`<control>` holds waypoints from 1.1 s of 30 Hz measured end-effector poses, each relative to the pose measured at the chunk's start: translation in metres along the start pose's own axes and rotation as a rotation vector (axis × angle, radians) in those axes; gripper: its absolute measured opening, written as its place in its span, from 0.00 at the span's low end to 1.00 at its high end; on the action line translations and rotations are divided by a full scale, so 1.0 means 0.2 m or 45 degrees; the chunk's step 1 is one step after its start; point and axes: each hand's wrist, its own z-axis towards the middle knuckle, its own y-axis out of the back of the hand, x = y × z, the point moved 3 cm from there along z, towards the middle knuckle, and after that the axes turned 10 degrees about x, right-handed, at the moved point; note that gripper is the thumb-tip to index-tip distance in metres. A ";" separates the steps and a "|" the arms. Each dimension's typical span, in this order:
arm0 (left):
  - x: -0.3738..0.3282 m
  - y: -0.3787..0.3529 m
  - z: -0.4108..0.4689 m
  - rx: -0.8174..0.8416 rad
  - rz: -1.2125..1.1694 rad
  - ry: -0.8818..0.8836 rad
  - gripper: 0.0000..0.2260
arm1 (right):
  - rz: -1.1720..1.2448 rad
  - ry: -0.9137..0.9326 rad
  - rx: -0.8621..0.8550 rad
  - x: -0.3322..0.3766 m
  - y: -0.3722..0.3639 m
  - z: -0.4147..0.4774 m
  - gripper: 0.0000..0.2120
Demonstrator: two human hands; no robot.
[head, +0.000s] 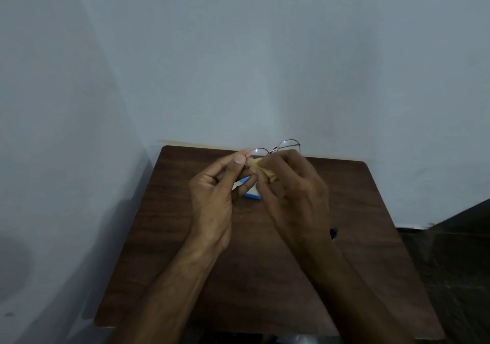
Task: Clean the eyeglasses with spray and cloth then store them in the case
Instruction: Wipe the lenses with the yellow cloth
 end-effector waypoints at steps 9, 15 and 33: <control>-0.03 -0.03 0.00 0.017 0.094 -0.071 0.10 | 0.025 0.058 -0.024 0.00 0.03 0.05 0.03; -0.05 -0.03 0.00 0.035 0.118 -0.076 0.09 | 0.080 -0.007 -0.111 -0.01 0.04 0.10 0.03; -0.04 -0.04 0.02 -0.047 -0.009 -0.021 0.08 | 0.050 -0.027 -0.087 -0.03 0.04 0.09 0.01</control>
